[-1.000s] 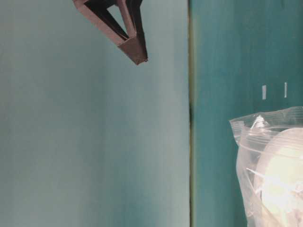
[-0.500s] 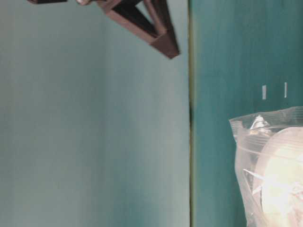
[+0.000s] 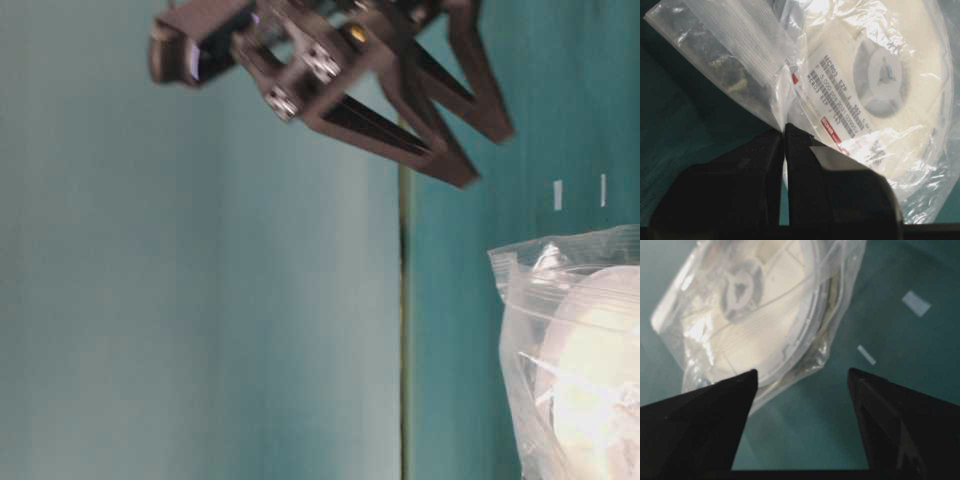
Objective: Take out the reel from the clear zip bag.
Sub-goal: 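Reach the right gripper into the bag opening toward the white reel, then grip the white reel's rim inside the bag with the right gripper, then pull the reel rightward out of the bag while left gripper holds bag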
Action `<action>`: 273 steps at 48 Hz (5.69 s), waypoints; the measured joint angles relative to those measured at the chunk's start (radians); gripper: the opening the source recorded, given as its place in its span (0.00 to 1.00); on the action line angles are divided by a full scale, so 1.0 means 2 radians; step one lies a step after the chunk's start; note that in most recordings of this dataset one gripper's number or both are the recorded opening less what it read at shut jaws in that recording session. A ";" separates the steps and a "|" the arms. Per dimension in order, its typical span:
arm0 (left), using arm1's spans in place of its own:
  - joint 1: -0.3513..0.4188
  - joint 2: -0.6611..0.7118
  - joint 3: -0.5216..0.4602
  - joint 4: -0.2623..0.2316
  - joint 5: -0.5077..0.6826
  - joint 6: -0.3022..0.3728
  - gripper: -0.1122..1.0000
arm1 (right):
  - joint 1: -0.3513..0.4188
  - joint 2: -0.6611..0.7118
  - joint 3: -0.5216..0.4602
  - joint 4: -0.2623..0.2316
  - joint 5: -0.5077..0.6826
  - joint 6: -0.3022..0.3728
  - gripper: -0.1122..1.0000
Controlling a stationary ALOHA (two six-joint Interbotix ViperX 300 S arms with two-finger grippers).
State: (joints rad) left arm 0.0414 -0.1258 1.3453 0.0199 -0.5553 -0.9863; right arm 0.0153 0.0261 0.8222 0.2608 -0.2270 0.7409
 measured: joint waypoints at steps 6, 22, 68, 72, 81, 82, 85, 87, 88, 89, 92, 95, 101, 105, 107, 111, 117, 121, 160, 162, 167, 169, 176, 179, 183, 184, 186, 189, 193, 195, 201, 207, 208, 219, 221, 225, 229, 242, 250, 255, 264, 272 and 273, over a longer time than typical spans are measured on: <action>0.002 -0.001 -0.001 0.000 0.008 0.000 0.11 | 0.007 0.022 -0.008 0.014 -0.025 0.016 0.89; 0.005 -0.007 -0.002 0.000 0.019 0.001 0.11 | 0.019 0.064 -0.025 0.021 -0.040 0.030 0.89; 0.006 -0.006 -0.006 0.000 0.025 0.000 0.11 | 0.018 0.145 -0.108 0.027 -0.036 0.066 0.88; 0.005 -0.006 -0.007 0.000 0.025 0.000 0.11 | 0.018 0.146 -0.110 0.028 -0.035 0.067 0.88; 0.006 -0.005 -0.008 0.000 0.025 0.000 0.11 | 0.018 0.137 -0.093 0.032 -0.037 0.087 0.88; 0.005 -0.005 -0.008 0.000 0.025 0.000 0.11 | 0.018 0.133 -0.091 0.031 -0.037 0.088 0.88; 0.006 -0.005 -0.008 0.000 0.026 0.000 0.11 | 0.018 0.124 -0.084 0.032 -0.037 0.092 0.88; 0.005 -0.005 -0.008 0.000 0.026 0.000 0.11 | 0.018 0.120 -0.081 0.032 -0.037 0.093 0.88; 0.005 -0.005 -0.008 0.000 0.026 0.000 0.11 | 0.018 0.118 -0.081 0.032 -0.037 0.094 0.88; 0.005 -0.005 -0.008 0.000 0.026 0.000 0.11 | 0.018 0.117 -0.081 0.032 -0.037 0.094 0.88; 0.006 -0.004 -0.008 0.000 0.025 0.000 0.11 | 0.018 0.116 -0.081 0.032 -0.037 0.094 0.88; 0.006 -0.005 -0.008 0.000 0.026 0.000 0.11 | 0.018 0.117 -0.082 0.032 -0.037 0.095 0.88; 0.007 -0.004 -0.008 0.000 0.026 0.000 0.11 | 0.021 0.116 -0.087 0.032 -0.036 0.097 0.88; 0.007 -0.004 -0.008 0.000 0.026 0.000 0.11 | 0.025 0.114 -0.088 0.032 -0.035 0.098 0.88; 0.007 -0.004 -0.008 0.000 0.025 0.000 0.11 | 0.025 0.112 -0.088 0.031 -0.032 0.099 0.88; 0.007 -0.004 -0.008 0.000 0.026 0.000 0.11 | 0.028 0.106 -0.087 0.032 -0.026 0.103 0.88; 0.007 -0.004 -0.008 0.000 0.026 0.000 0.11 | 0.028 0.093 -0.079 0.032 -0.020 0.110 0.88; 0.007 -0.004 -0.008 0.000 0.026 0.000 0.11 | 0.028 0.090 -0.077 0.032 -0.020 0.110 0.88; 0.008 -0.003 -0.010 0.000 0.039 0.000 0.11 | 0.020 0.137 -0.122 0.032 -0.003 0.110 0.86; 0.008 -0.003 -0.011 0.000 0.041 0.000 0.11 | 0.020 0.137 -0.123 0.031 0.002 0.110 0.85; 0.008 -0.004 -0.012 0.000 0.042 0.000 0.11 | 0.021 0.138 -0.127 0.031 0.012 0.110 0.77; 0.008 -0.004 -0.012 0.000 0.042 0.000 0.11 | 0.021 0.138 -0.127 0.032 0.015 0.110 0.74; 0.008 -0.003 -0.012 0.000 0.043 0.000 0.11 | 0.020 0.140 -0.127 0.031 0.015 0.110 0.68; 0.008 -0.003 -0.012 0.000 0.043 0.000 0.11 | 0.020 0.141 -0.127 0.031 0.015 0.110 0.67; 0.008 -0.003 -0.012 0.000 0.043 0.000 0.11 | 0.018 0.143 -0.130 0.031 0.018 0.110 0.64; 0.008 -0.003 -0.013 -0.001 0.043 0.000 0.11 | 0.018 0.143 -0.130 0.031 0.019 0.110 0.62; 0.008 -0.003 -0.013 0.000 0.043 0.000 0.11 | 0.016 0.143 -0.130 0.031 0.021 0.110 0.58; 0.008 -0.004 -0.013 0.000 0.043 0.000 0.11 | 0.012 0.143 -0.130 0.031 0.026 0.110 0.46; 0.008 -0.003 -0.013 0.000 0.043 0.000 0.11 | 0.006 0.143 -0.130 0.031 0.035 0.110 0.29; 0.008 -0.003 -0.013 0.000 0.043 0.000 0.11 | 0.003 0.143 -0.130 0.031 0.038 0.110 0.22; 0.008 -0.004 -0.013 0.000 0.043 0.000 0.11 | -0.002 0.142 -0.126 0.031 0.038 0.110 0.12; 0.008 -0.003 -0.014 0.000 0.043 0.000 0.11 | -0.004 0.138 -0.119 0.031 0.039 0.110 0.12; 0.008 -0.003 -0.014 -0.001 0.043 0.000 0.11 | -0.004 0.137 -0.118 0.031 0.038 0.110 0.12; 0.008 -0.002 -0.015 0.000 0.043 0.000 0.11 | -0.003 0.117 -0.084 0.031 0.037 0.110 0.12; 0.009 -0.002 -0.015 -0.001 0.043 0.000 0.11 | -0.004 0.111 -0.077 0.031 0.037 0.110 0.12; 0.008 -0.003 -0.015 0.000 0.043 0.000 0.11 | -0.005 0.098 -0.058 0.031 0.037 0.111 0.12; 0.008 -0.003 -0.015 0.000 0.043 0.000 0.11 | -0.006 0.086 -0.042 0.031 0.036 0.110 0.12; 0.008 -0.002 -0.015 0.000 0.043 0.000 0.11 | -0.008 0.047 0.015 0.031 0.035 0.112 0.12; 0.008 -0.002 -0.016 0.000 0.043 -0.002 0.11 | -0.008 0.025 0.044 0.031 0.035 0.112 0.12; 0.008 -0.002 -0.018 0.000 0.043 -0.002 0.11 | -0.009 0.011 0.061 0.032 0.035 0.112 0.12; 0.009 -0.002 -0.020 0.000 0.043 -0.002 0.11 | -0.014 -0.012 0.087 0.032 0.036 0.113 0.12; 0.009 -0.002 -0.021 0.000 0.043 -0.002 0.11 | -0.020 -0.038 0.111 0.032 0.040 0.113 0.12; 0.009 -0.002 -0.021 0.000 0.043 -0.002 0.11 | -0.021 -0.041 0.115 0.032 0.040 0.113 0.12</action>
State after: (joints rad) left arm 0.0598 -0.1304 1.3023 0.0199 -0.4694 -0.9910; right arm -0.0276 -0.0552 1.0523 0.3252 -0.1473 0.9664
